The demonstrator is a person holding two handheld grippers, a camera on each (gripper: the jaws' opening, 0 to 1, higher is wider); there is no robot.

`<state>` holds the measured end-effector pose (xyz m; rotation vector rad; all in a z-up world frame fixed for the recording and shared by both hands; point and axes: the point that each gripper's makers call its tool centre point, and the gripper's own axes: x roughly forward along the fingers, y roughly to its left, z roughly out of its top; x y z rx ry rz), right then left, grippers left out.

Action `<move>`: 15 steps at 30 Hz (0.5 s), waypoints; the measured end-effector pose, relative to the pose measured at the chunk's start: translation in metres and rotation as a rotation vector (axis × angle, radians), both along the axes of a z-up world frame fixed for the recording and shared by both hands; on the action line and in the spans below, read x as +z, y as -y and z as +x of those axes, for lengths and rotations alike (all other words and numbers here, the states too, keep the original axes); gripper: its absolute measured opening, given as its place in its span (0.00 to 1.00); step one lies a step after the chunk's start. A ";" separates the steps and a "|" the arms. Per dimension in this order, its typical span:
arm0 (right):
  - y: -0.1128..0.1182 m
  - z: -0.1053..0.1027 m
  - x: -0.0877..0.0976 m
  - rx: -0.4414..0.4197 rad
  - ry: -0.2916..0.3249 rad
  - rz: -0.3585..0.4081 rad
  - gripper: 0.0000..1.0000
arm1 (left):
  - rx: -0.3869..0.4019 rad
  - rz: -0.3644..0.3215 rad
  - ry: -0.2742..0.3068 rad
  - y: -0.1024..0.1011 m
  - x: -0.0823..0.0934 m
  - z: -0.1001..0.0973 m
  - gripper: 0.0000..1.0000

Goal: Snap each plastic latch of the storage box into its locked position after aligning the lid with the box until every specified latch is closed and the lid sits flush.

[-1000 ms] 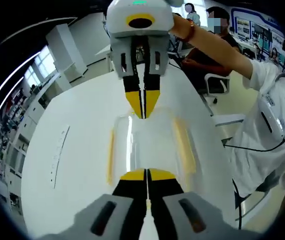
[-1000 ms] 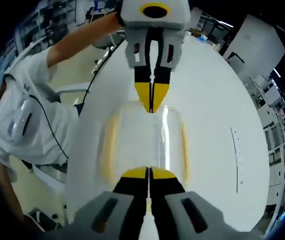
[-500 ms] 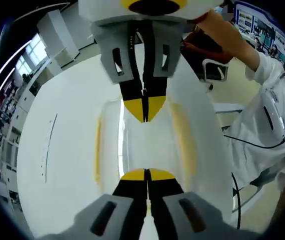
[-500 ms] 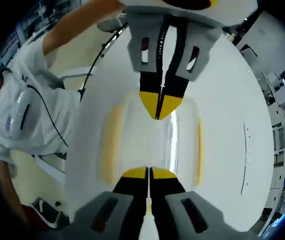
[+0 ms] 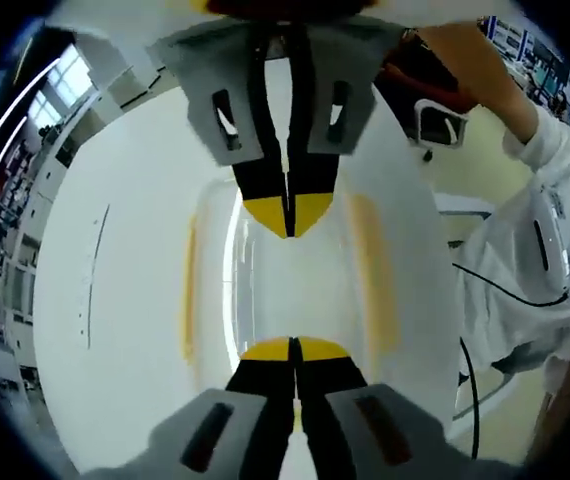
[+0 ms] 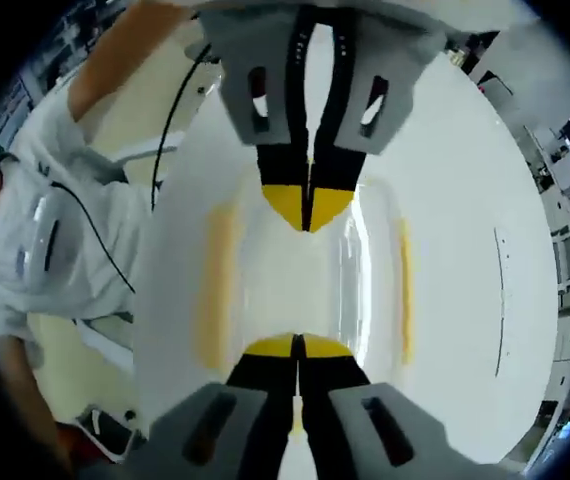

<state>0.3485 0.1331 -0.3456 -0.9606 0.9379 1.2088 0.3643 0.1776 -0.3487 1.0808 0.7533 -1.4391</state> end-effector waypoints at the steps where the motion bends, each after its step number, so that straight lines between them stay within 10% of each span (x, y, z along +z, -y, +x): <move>1: 0.001 0.001 -0.002 0.007 0.011 -0.006 0.00 | 0.000 0.003 0.002 0.000 -0.001 0.000 0.00; 8: -0.007 0.006 -0.003 0.030 0.011 0.013 0.00 | -0.029 -0.125 -0.079 0.013 0.001 -0.007 0.00; 15: -0.011 0.007 -0.001 0.032 0.023 0.068 0.00 | -0.083 -0.093 -0.033 0.009 0.003 -0.005 0.00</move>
